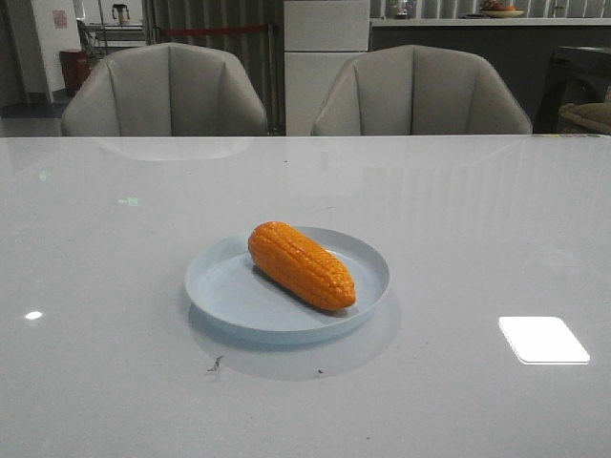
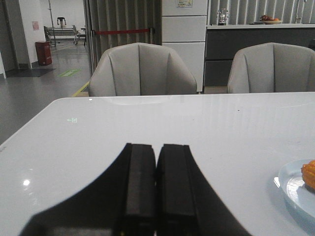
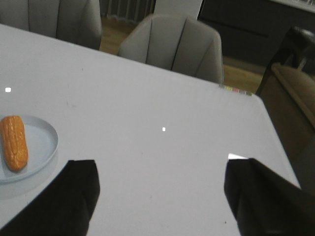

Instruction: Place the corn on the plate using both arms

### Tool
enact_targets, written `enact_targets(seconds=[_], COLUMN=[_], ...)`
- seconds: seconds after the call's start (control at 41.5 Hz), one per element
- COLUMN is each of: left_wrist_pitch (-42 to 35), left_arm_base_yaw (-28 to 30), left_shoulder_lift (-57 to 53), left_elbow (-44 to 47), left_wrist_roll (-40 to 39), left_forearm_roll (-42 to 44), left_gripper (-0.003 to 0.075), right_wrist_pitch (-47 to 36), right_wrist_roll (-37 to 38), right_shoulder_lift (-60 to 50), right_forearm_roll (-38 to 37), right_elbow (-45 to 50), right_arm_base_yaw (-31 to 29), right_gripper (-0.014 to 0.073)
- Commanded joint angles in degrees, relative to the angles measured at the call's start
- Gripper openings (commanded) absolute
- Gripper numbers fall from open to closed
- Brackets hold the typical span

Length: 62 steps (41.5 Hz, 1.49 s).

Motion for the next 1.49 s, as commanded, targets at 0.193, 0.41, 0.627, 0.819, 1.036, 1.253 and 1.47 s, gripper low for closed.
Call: enact_targets(seconds=[0.193,0.41,0.627,0.819,1.036,1.253,1.47], left_wrist_pitch=[-4.9,-4.9,-4.9,-4.9,-4.9,-4.9,-4.9], left_arm_base_yaw=[-0.4,-0.4,-0.4,-0.4,-0.4,-0.4,-0.4], left_shoulder_lift=[0.7,0.7,0.7,0.7,0.7,0.7,0.7], left_elbow=[2.1,2.1,2.1,2.1,2.1,2.1,2.1], left_wrist_roll=[-0.5,-0.5,-0.5,-0.5,-0.5,-0.5,-0.5], left_forearm_roll=[-0.2,-0.2,-0.2,-0.2,-0.2,-0.2,-0.2], left_gripper=[0.0089,0.0089,0.0089,0.0089,0.0089,0.0089,0.0089], right_wrist_pitch=[-5.0,-10.1,-20.8,-29.2,-33.9,-31.9,-30.8], right_wrist_roll=[-0.2,-0.2,-0.2,-0.2,-0.2,-0.2,-0.2], right_shoulder_lift=[-4.7,-4.7,-4.7,-4.7,-4.7,-4.7,-4.7], right_forearm_roll=[2.6,14.0,21.5,21.5,22.1,22.1,22.1], right_elbow=[0.0,9.8,21.7,29.5,36.7,36.7,36.7], right_arm_base_yaw=[0.4,0.5,0.5,0.7,0.7,0.7,0.7], right_gripper=[0.0308,0.0055,0.0057,0.0057,0.0057,0.0057,0.0057])
